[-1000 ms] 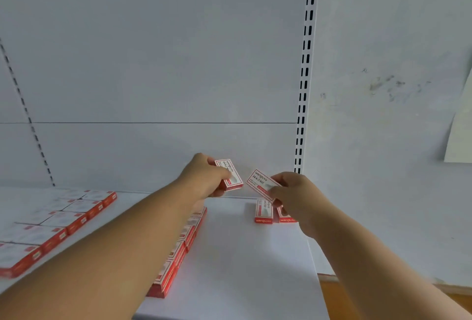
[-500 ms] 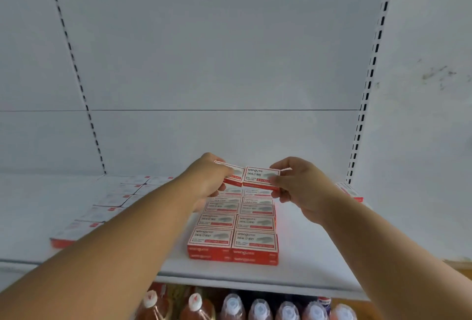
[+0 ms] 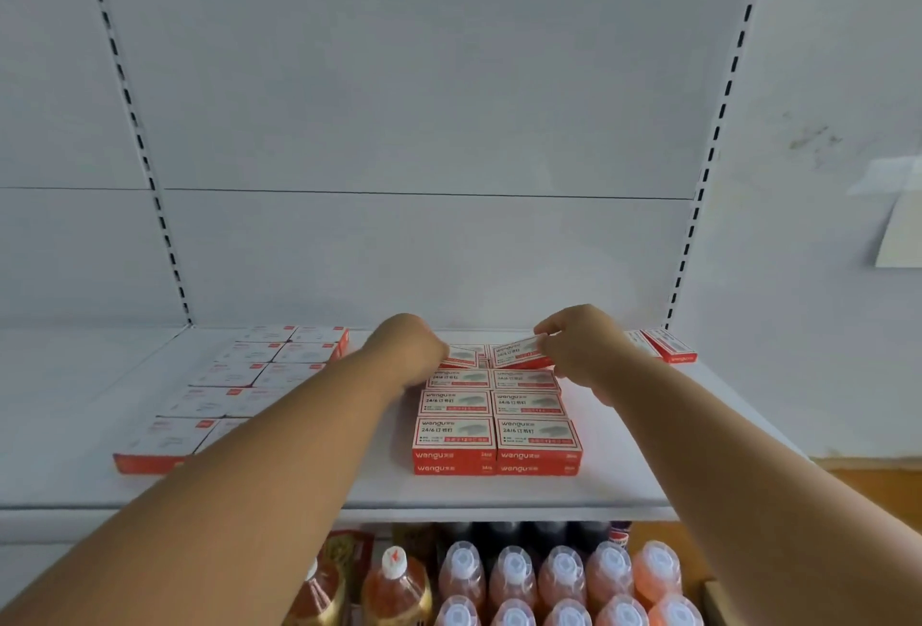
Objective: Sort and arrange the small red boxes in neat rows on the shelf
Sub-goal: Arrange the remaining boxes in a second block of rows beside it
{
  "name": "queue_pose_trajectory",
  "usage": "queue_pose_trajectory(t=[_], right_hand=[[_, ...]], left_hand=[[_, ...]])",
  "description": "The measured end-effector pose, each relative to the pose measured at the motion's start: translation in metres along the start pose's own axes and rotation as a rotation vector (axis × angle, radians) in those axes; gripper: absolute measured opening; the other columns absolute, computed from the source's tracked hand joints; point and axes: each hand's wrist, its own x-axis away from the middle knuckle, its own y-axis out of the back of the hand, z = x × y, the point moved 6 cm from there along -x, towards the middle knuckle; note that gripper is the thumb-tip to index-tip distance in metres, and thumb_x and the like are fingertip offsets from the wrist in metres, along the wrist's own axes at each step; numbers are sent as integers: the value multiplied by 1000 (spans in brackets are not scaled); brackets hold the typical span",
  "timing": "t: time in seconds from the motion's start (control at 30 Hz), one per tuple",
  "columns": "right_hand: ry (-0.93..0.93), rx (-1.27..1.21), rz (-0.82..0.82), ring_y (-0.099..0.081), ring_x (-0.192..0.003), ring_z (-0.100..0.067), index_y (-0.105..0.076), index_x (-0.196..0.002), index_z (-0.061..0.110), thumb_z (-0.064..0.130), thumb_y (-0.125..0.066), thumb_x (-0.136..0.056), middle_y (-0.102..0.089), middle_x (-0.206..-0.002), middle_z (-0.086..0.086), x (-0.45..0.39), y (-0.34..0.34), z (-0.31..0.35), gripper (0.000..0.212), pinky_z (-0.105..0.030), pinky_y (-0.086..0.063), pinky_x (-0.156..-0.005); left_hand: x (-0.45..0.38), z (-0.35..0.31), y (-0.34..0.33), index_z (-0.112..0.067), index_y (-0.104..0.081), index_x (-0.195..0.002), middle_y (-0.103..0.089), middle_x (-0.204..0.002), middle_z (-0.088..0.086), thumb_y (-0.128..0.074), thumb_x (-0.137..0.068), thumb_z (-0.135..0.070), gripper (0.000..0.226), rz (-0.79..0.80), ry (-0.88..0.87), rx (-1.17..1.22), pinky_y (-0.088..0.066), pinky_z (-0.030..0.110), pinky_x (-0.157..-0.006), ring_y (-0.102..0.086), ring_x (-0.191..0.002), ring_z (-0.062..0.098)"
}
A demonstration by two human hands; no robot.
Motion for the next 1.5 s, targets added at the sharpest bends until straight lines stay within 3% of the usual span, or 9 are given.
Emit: queue_pose_trajectory(t=[0.17,0.4,0.53,0.73,0.9,1.03,1.13,1.33,1.5], right_hand=[[27,128,43,-54,-75,-20,-68,-111,1,7,-57,-85,-60,-89,-7,-2,-7,-3,29,-25,-45,-55],[28,81,19,-66,-85,-24,-65,-109,19,20,-73,-82,-65,-101,-3,-11,-1,-9,28,-34,-56,-70],[106,24,-41,-64,-72,-20,-66,-102,20,24,-72,-85,-65,-90,2,-21,23,-19,18,-27,-51,-61],[141,296,-183,-59,-72,-15,-67,-101,22,14,-57,-85,-64,-92,5,-44,97,-49,21,-21,-41,-57],[90,594,29,-62,-98,-23,-63,-119,17,23,-61,-87,-61,-118,-4,-57,113,-87,32,-28,-51,-76],[134,583,141,-63,-104,-26,-59,-124,17,29,-59,-88,-62,-120,-9,-66,115,-106,38,-31,-52,-84],[174,513,139,-61,-103,-25,-53,-128,18,30,-61,-85,-61,-120,-7,-72,118,-114,45,-30,-51,-82],[226,485,129,-59,-107,-26,-50,-127,13,37,-68,-80,-61,-120,-7,-80,117,-120,57,-35,-51,-89],[289,337,44,-57,-107,-26,-45,-136,15,30,-68,-79,-56,-123,-8,-80,113,-110,63,-33,-51,-85]], left_hand=[[-3,-6,-5,-11,-75,-94,-74,-94,5,-64,-87,-25,19,20,-58,-147,-58,38,-84,-70,-87,23],[-8,-25,-4,-15,-71,-99,-71,-101,0,-68,-86,-31,21,41,-129,-401,-55,35,-85,-66,-94,21],[-16,-46,7,-16,-70,-94,-71,-97,1,-60,-82,-24,18,-4,-161,-506,-54,32,-74,-66,-87,22],[-8,-117,-38,-11,-70,-98,-68,-101,4,-58,-88,-17,16,35,-323,-444,-50,30,-82,-63,-94,24],[1,-171,-113,-18,-63,-122,-63,-123,2,-65,-87,-26,36,188,-443,-498,-47,24,-87,-60,-110,21],[-11,-190,-166,-21,-37,-146,-52,-141,4,-74,-79,-47,81,265,-393,-603,-45,32,-99,-54,-123,25],[-23,-194,-184,-21,-26,-152,-51,-141,2,-78,-74,-43,96,302,-306,-601,-46,32,-99,-55,-122,24],[-25,-195,-171,-17,-37,-146,-47,-144,3,-84,-67,-47,96,121,-275,-527,-44,29,-101,-50,-128,22],[-17,-174,-135,-29,-50,-127,-44,-122,2,-85,-62,-46,76,4,-213,-375,-48,27,-84,-58,-101,21]])
